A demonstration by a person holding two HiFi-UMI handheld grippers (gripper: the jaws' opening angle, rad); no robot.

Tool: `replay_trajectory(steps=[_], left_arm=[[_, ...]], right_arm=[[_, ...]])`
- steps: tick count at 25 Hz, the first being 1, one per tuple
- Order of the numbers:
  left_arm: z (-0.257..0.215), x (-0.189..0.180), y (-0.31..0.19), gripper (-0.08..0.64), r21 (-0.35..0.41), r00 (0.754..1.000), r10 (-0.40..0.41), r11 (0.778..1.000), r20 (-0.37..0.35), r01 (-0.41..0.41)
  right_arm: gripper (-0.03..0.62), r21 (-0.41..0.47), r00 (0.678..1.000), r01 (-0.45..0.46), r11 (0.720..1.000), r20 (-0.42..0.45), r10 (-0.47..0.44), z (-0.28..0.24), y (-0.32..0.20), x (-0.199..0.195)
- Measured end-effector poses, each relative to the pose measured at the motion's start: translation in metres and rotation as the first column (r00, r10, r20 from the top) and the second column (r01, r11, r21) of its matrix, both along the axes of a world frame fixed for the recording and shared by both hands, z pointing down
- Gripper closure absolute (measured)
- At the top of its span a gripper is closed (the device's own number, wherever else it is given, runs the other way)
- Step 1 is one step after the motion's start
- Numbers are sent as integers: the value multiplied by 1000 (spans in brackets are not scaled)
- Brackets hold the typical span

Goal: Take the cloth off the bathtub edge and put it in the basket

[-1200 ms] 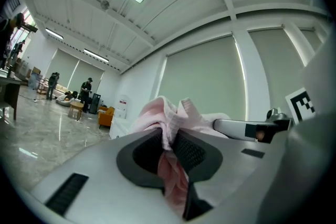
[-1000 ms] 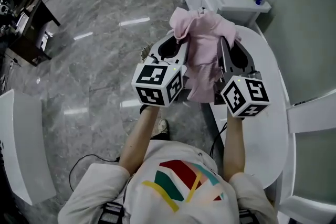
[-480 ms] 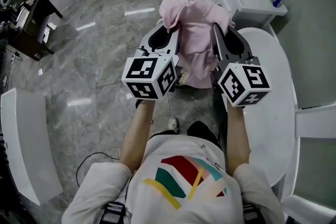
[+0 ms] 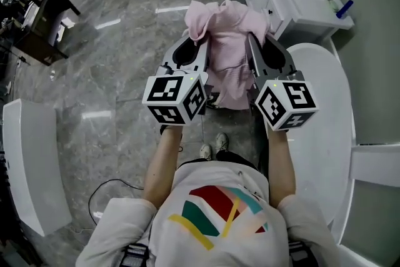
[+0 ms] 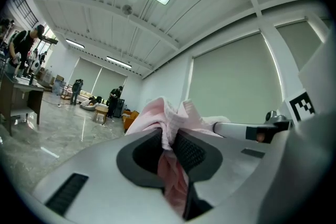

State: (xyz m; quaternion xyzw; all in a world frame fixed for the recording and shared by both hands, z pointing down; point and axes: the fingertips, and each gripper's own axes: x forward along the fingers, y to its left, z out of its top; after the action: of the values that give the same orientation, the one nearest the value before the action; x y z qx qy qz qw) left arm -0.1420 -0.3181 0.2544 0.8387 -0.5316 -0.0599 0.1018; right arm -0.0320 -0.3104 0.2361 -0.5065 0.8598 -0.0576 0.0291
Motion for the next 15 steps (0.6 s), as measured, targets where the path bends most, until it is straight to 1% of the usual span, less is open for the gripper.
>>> replay_trajectory(steps=[7,12,15], left_arm=[[2,11,-38,491,6,999,-50,999,20,50],[14,16,-59,491,-20,998,-51,998,34,52],[18,16,-66,491,-30,999,-47,998,23,48]], right_arm=[[523,-3,998,56,998,13,-55,2,-43,11],[523,-30,997,73,997,0,-73,13,-65,16],[523,-42,998,69,997,-10,-69,18,-72,16]])
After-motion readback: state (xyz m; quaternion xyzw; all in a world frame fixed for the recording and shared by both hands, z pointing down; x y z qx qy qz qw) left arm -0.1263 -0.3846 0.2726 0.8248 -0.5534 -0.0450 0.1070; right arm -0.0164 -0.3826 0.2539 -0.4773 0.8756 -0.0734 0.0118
